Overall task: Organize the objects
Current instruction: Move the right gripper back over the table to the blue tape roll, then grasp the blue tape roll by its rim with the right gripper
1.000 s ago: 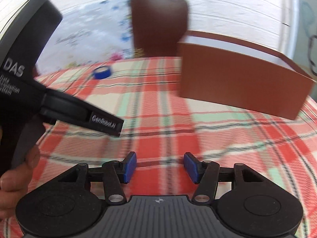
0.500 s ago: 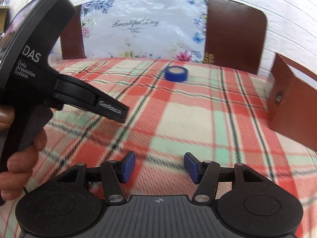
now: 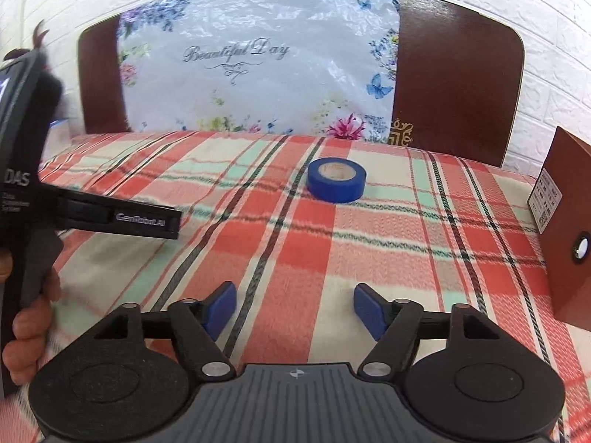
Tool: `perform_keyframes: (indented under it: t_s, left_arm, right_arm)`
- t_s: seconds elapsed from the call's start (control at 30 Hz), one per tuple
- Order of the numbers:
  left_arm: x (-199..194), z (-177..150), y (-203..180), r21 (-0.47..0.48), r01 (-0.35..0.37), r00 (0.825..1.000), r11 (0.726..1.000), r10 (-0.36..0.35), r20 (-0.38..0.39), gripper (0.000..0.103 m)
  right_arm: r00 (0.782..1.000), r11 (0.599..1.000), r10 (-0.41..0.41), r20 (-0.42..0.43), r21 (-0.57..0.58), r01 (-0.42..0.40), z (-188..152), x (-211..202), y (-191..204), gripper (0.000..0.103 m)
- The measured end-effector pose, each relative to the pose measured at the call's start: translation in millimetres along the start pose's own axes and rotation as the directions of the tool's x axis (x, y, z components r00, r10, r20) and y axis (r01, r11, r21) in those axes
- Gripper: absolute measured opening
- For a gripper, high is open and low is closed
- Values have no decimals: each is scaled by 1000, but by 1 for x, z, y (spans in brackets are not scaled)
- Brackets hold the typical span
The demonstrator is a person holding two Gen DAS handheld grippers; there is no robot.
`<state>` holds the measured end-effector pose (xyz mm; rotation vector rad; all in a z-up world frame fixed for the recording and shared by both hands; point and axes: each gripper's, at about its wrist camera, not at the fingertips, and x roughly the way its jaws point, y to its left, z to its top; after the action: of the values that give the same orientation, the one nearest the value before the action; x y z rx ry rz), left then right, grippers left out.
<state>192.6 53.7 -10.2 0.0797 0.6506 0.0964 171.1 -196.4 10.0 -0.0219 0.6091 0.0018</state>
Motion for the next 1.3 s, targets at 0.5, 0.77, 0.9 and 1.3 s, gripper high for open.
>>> perform_keyframes:
  t_s: [0.5,0.77,0.9,1.3]
  left_arm:
    - [12,2,8,-83,52,999,995,-50,19,103]
    - [13,3,7,-70,37,999,997,-37,14,103]
    - [13,4,5,-59,27,1000,998,-26,12,103]
    - [-119,-40,-121,88,499,861,862,-482,-160,74]
  right_arm:
    - [996,996,-87,25,11,87,70,96,-14,73]
    - [1000,999,-29,5,-40,29,48,60,-10,55]
    - [1000,997,14,-8,-71,-14,-3,-10,-15,55]
    - [986,985,-165,-38,52,167,-106,-158,-95,56]
